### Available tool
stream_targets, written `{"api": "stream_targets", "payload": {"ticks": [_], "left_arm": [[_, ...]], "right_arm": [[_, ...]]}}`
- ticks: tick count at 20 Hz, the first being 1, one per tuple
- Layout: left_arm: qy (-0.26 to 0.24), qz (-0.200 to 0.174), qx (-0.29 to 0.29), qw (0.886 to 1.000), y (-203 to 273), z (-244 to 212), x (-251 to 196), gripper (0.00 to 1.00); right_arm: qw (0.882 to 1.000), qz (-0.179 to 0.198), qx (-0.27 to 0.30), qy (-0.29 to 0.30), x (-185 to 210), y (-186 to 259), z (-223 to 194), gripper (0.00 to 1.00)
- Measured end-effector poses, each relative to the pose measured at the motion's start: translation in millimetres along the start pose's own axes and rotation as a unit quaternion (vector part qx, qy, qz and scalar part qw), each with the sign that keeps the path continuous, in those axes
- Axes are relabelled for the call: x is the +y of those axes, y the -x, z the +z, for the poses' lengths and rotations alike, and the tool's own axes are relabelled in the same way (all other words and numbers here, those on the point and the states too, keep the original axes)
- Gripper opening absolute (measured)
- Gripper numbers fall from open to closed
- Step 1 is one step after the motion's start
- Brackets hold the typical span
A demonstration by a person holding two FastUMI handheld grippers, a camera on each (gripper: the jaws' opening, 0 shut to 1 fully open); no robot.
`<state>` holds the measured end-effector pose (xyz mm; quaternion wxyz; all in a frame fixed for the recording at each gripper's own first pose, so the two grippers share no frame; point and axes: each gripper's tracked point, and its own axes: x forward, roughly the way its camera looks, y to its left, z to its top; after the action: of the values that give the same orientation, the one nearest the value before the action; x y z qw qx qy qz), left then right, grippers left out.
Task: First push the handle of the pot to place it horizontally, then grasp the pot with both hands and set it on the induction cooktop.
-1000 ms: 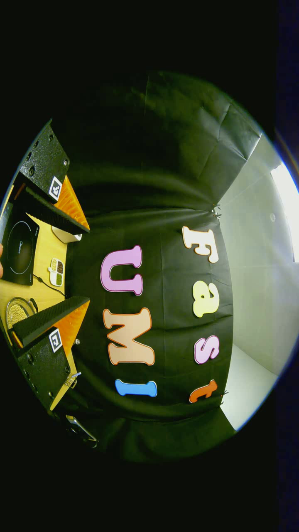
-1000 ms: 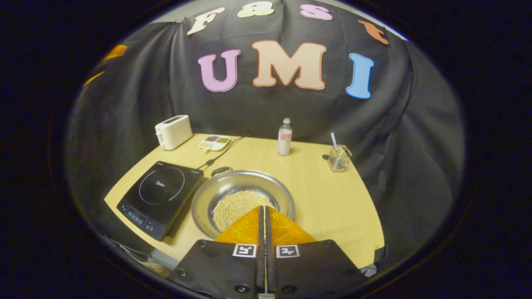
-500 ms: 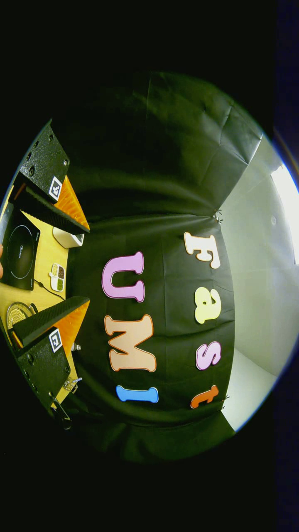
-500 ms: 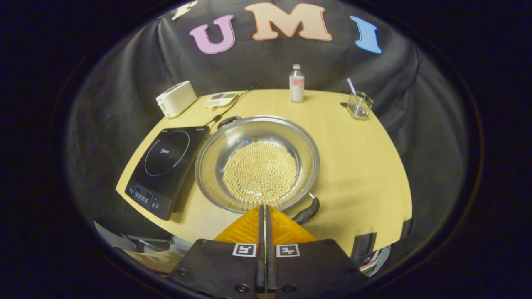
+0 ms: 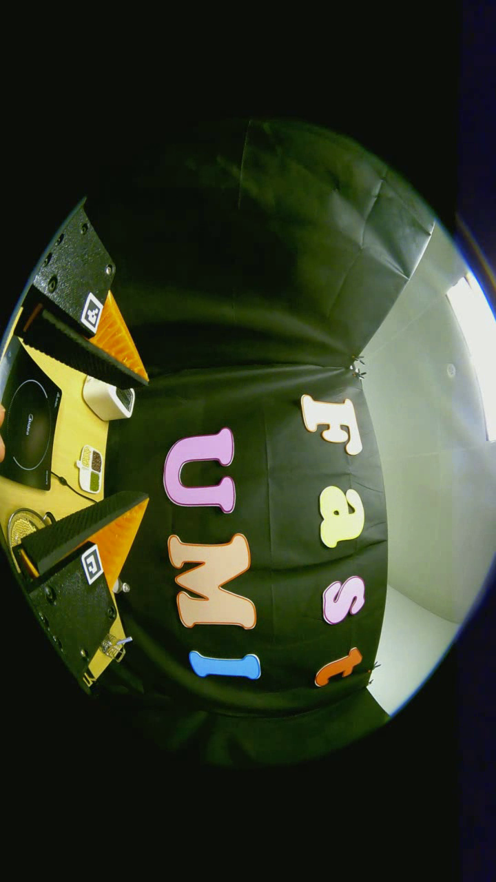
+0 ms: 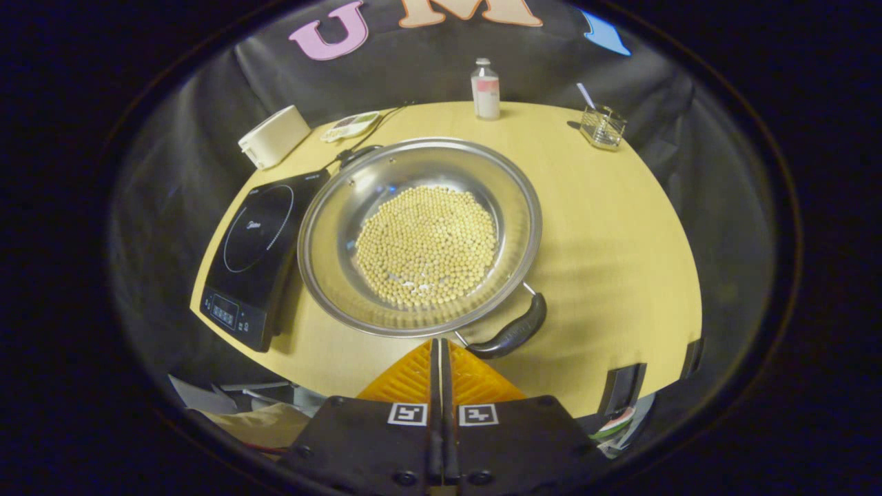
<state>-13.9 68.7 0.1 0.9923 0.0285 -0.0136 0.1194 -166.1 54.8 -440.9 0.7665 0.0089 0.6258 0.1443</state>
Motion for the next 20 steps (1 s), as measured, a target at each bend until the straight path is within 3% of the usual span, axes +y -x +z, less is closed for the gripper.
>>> {"api": "stream_targets", "payload": {"ticks": [13,20], "left_arm": [[0.003,0.032,0.006,0.999,-2.6,-8.8,19.1,0.93],[0.006,0.042,0.015,0.999,-1.5,-14.2,20.8,0.93]], "right_arm": [[0.999,-0.017,0.035,0.019,-18.5,-14.3,-5.2,0.03],[0.999,-0.049,0.018,0.005,-54.8,-23.7,23.1,0.03]]}}
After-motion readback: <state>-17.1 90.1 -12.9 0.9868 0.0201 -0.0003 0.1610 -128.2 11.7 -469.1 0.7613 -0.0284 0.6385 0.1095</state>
